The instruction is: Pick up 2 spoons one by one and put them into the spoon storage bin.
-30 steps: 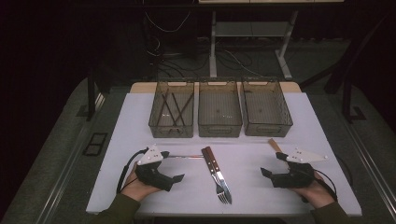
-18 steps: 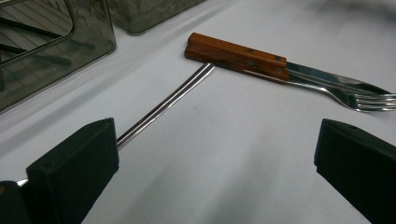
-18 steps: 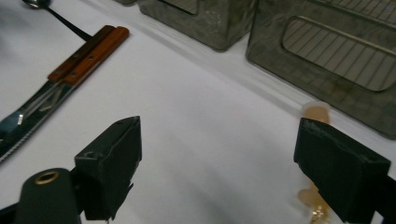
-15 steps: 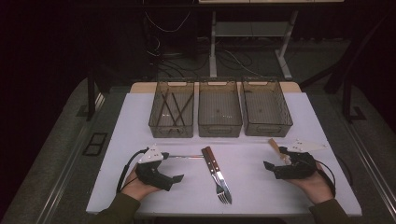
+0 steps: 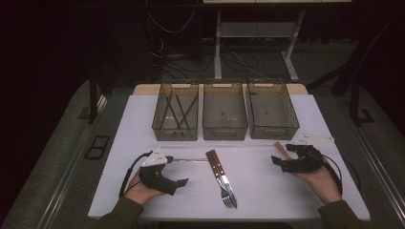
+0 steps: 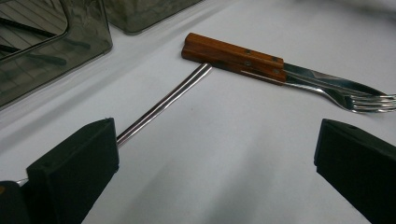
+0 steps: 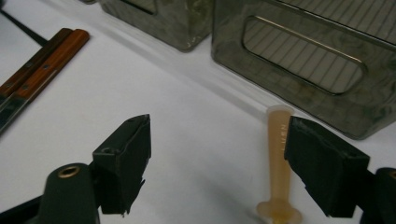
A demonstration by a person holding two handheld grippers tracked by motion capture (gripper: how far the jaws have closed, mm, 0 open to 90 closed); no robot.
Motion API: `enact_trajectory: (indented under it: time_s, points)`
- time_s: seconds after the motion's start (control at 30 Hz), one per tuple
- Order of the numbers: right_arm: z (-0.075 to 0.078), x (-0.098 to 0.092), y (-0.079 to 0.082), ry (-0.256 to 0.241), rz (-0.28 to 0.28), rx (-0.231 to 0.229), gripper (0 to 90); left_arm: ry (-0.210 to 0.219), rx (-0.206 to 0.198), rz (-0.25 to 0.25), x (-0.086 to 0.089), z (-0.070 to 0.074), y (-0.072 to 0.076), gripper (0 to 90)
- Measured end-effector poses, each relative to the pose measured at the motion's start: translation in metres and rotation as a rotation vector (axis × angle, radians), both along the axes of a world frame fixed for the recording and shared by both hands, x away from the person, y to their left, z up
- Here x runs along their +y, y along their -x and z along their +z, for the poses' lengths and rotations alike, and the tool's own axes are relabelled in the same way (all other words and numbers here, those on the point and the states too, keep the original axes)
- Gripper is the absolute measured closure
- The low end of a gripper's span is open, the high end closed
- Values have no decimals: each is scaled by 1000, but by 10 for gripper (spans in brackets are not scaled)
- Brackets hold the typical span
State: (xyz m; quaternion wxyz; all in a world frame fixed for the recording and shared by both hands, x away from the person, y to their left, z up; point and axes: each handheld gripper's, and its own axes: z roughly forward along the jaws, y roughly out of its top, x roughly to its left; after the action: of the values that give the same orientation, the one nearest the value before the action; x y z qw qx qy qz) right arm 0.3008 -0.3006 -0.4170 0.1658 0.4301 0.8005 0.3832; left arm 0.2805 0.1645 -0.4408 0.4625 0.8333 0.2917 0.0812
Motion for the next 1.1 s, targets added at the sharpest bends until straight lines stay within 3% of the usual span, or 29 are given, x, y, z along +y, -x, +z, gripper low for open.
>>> enact_trajectory:
  time_s: [0.37, 0.8, 1.1]
  points:
    - [-1, -8, -21, 6, -54, 11, 400, -7, 0, -5, 0, 0, 0, 0]
    - [-13, -14, -42, 16, -99, 38, 528, -6, -1, -8, 0, 0, 0, 0]
    - [-25, -17, -53, 36, -76, 76, 594, -3, -2, -8, 1, 0, 0, 0]
